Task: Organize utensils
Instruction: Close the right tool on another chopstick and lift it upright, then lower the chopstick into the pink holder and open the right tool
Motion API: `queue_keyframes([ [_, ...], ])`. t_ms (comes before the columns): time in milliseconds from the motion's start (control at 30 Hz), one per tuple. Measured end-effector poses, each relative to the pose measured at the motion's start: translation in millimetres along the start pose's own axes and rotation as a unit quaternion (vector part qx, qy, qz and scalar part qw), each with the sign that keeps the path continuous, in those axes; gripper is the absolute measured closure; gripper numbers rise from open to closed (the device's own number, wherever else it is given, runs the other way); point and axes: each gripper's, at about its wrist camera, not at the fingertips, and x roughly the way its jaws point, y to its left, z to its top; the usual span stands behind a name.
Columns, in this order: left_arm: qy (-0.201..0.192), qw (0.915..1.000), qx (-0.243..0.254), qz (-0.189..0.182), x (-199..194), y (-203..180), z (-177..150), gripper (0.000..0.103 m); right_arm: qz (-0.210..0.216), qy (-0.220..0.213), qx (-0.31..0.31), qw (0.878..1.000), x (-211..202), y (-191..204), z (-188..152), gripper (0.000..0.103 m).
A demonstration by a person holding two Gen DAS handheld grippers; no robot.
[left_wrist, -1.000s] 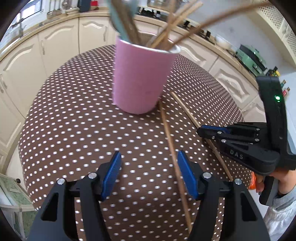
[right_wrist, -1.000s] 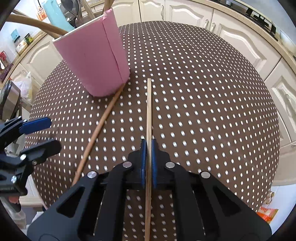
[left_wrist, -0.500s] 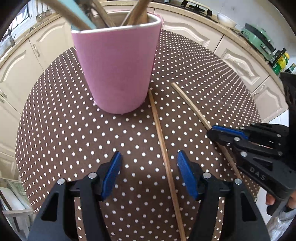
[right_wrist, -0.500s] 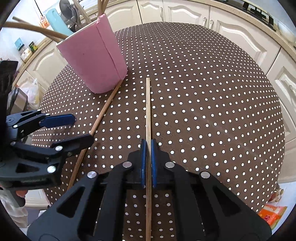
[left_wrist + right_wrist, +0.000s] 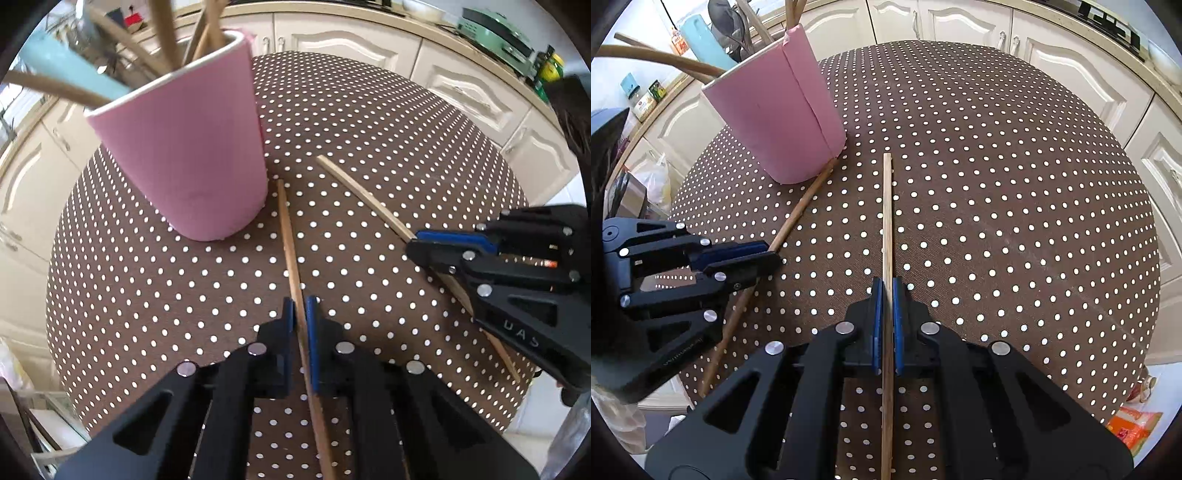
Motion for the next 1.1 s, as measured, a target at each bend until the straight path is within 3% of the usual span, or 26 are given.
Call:
queue_keyframes([
  [267, -0.057, 0.9983, 0.014, -0.010, -14, -9, -17, 0.098, -0.031, -0.020, -0.003, 0.999, -2, 8, -7, 0.097],
  [367, -0.089, 0.9957, 0.021, -0.016, -29, -13, -21, 0.098, -0.023, -0.027, 0.004, 0.999, -5, 11, -10, 0.097],
  [667, -0.164, 0.9856, 0.024, -0.035, -75, 2, -56, 0.098, 0.004, -0.113, 0.019, 0.993, -55, 15, -24, 0.097],
  [833, -0.227, 0.9725, 0.012, -0.053, -106, 23, -71, 0.098, 0.017, -0.172, 0.024, 0.985, -87, 23, -29, 0.097],
  [1100, -0.325, 0.9426, 0.002, -0.075, -153, 34, -98, 0.098, 0.042, -0.246, 0.031, 0.968, -121, 36, -36, 0.097],
])
